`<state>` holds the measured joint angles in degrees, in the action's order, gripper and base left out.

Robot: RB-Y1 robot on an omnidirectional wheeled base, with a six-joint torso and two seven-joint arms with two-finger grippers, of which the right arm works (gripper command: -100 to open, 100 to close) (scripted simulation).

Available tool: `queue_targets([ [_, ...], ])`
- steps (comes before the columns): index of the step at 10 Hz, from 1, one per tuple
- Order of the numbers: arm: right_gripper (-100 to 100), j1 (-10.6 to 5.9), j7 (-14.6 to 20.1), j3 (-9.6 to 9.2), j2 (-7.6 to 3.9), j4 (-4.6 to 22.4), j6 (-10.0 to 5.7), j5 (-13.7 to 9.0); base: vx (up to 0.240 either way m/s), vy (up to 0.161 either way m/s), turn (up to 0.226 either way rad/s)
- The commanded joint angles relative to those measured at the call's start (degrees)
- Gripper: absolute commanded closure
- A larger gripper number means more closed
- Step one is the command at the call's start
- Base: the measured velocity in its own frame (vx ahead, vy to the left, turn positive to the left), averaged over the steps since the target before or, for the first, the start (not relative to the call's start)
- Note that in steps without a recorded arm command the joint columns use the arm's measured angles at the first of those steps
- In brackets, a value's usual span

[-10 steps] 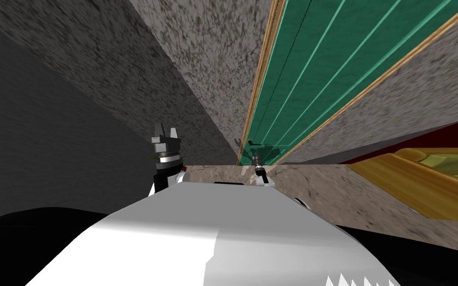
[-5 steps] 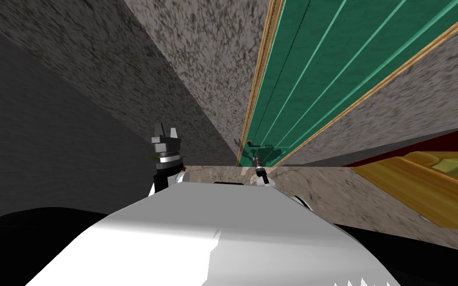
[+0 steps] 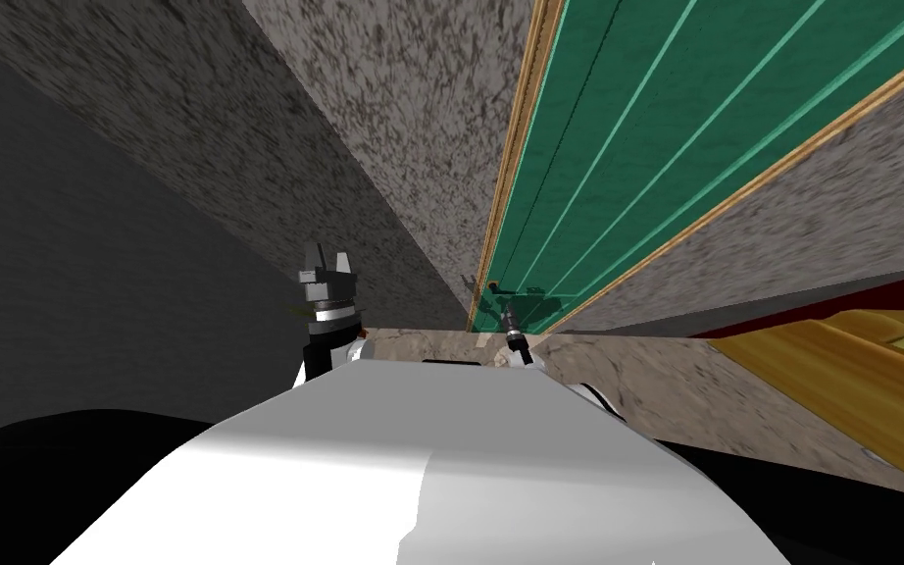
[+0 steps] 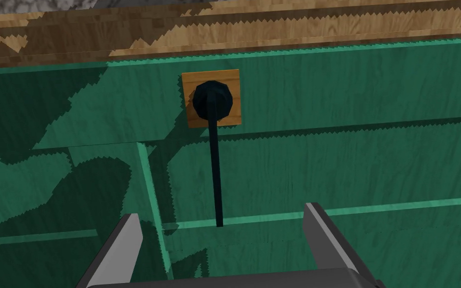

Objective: Pull the door open

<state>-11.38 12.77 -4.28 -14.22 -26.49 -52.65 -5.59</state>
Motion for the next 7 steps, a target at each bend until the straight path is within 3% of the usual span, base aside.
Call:
queue_targets([
  [1, -100, 0.82, 0.6, 0.34, -0.71, -0.4, -0.33, -0.3, 0.201, 0.069, 0.130],
  [2, -100, 1.12, 0.9, 0.50, -1.11, -0.3, -0.65, -0.5, 0.157, 0.060, 0.086],
  [3, -100, 2.13, 1.9, 1.06, -2.47, 0.3, -1.73, -1.0, 0.185, 0.075, 0.161],
  [5, -100, 2.13, 1.9, 1.06, -2.47, 1.2, -1.73, -1.0, 0.098, 0.038, 0.036],
  [6, -100, 2.13, 1.9, 1.06, -2.47, 0.3, -1.73, -1.0, 0.002, -0.004, -0.018],
  [7, -100, 3.56, 3.4, 1.84, -4.40, 1.0, -3.27, -1.7, 0.143, 0.036, 0.189],
])
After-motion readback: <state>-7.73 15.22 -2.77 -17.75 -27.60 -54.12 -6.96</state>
